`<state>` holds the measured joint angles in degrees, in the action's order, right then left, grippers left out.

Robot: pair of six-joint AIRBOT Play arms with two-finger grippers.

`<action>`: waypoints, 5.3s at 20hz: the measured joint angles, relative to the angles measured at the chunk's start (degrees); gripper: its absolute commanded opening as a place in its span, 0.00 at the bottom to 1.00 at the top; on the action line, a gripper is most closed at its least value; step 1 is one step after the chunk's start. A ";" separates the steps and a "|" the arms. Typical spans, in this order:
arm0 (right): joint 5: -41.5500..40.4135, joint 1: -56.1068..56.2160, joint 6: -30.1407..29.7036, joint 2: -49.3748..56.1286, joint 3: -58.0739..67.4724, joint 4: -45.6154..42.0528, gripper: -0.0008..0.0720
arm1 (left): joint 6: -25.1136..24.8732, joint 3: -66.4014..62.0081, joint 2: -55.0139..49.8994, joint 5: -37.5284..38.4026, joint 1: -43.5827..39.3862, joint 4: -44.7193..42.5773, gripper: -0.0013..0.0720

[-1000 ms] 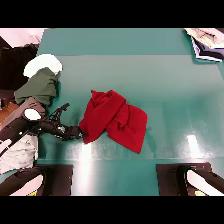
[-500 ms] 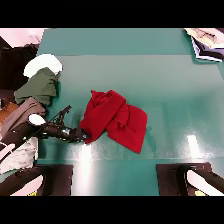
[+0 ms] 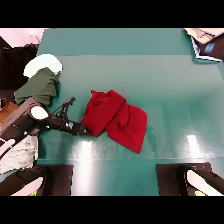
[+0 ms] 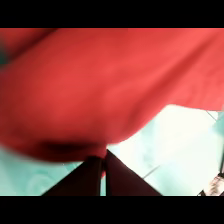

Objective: Fold the shirts.

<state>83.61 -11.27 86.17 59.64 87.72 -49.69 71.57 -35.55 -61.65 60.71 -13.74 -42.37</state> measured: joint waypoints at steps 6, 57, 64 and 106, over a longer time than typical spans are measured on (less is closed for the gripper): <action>-3.45 0.15 -2.89 -1.62 -28.09 0.02 0.70 | 1.46 -17.27 0.07 6.16 -0.17 -8.94 0.05; -15.58 -23.74 -4.68 -10.82 28.68 0.33 0.03 | 6.60 -84.30 13.64 7.15 12.20 -21.64 0.04; 2.97 -25.00 4.61 1.62 27.06 -0.61 0.03 | 8.87 -71.25 8.02 12.46 12.17 -26.03 0.05; -11.39 4.02 2.34 33.14 0.15 -28.98 0.54 | 5.35 -48.96 -29.66 10.05 15.08 -39.21 0.76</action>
<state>72.23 -7.25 88.51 92.77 87.88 -78.67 76.93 -84.51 -91.31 70.76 1.34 -81.58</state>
